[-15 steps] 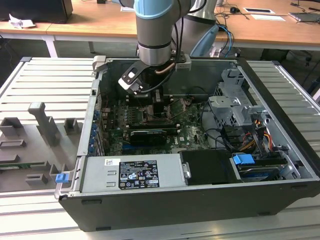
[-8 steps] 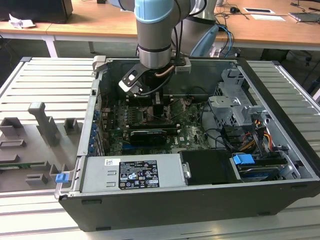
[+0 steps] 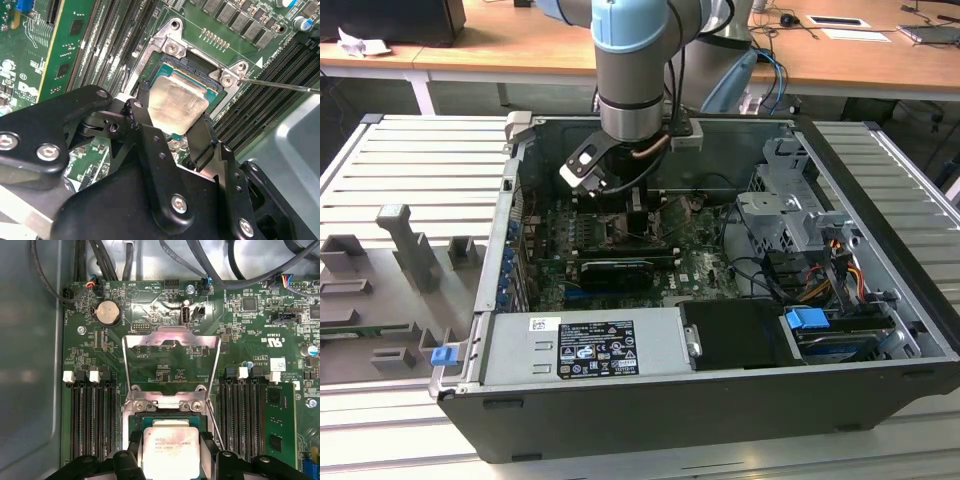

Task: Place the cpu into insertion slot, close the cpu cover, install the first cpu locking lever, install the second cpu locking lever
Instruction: 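Place the cpu into insertion slot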

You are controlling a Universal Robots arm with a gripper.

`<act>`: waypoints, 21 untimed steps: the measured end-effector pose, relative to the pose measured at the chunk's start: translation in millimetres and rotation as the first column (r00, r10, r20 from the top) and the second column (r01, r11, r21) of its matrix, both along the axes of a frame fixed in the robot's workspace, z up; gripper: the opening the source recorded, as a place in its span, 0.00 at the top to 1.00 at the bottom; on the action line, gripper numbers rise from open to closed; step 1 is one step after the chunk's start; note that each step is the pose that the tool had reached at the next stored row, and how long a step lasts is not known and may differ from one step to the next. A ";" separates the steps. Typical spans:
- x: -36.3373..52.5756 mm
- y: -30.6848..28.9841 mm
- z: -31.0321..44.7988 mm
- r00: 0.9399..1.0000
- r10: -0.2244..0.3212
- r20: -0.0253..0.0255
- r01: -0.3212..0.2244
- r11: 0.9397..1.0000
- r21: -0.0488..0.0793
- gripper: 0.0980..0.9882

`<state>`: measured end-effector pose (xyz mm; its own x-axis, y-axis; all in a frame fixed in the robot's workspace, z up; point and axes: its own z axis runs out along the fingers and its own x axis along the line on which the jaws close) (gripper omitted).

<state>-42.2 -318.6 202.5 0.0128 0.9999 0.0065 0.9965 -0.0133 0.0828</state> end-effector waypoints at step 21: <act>0.1 1.3 3.9 1.000 0.000 0.000 0.000 1.000 0.000 0.42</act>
<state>-42.1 -317.3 206.4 0.0129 0.9999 0.0063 0.9965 -0.0134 0.0828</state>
